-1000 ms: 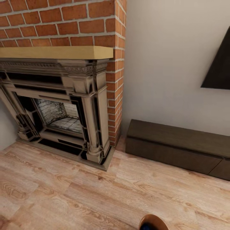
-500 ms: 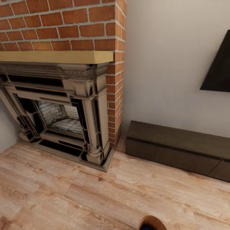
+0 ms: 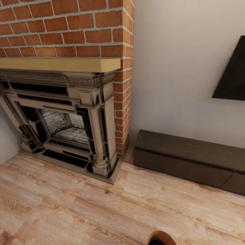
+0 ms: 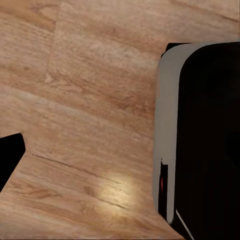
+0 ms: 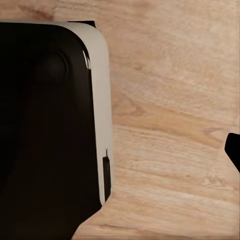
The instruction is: Put the three can of soda from the living room inside the tash can in the kitchen.
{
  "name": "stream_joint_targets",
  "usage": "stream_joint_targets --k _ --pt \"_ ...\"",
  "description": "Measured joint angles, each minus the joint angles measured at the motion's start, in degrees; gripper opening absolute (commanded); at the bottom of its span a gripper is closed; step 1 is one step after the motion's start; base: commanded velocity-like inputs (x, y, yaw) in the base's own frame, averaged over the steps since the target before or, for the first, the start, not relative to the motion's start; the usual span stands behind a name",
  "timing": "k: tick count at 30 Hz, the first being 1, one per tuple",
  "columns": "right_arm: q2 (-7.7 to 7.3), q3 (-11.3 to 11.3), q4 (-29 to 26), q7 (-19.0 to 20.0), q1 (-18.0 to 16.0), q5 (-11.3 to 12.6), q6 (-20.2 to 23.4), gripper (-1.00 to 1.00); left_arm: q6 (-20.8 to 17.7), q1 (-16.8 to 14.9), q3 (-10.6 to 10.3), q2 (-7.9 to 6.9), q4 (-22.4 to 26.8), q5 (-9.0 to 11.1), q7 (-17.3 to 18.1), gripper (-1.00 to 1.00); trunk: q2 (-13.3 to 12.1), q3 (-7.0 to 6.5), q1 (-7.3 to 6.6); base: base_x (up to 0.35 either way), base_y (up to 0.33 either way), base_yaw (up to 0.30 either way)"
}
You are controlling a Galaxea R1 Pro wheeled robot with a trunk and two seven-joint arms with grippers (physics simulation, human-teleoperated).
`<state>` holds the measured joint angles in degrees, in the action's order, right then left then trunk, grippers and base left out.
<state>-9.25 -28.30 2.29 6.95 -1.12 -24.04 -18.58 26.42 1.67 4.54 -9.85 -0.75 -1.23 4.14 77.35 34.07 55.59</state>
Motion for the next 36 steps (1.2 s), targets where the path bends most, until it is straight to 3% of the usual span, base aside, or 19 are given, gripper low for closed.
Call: stream_joint_targets --k 13,36 --pt "-0.21 0.0 0.0 0.08 0.6 -0.12 2.72 1.0 -4.89 0.86 -0.05 -0.05 0.04 0.01 0.4 1.0 -5.21 -2.33 -2.86 0.0 0.0 0.0" --pt "-0.23 0.3 0.0 0.33 0.98 -0.29 2.85 1.0 -5.52 1.36 -0.06 0.09 0.04 0.0 0.7 1.0 -14.44 -6.46 -7.91 0.0 0.0 0.0"
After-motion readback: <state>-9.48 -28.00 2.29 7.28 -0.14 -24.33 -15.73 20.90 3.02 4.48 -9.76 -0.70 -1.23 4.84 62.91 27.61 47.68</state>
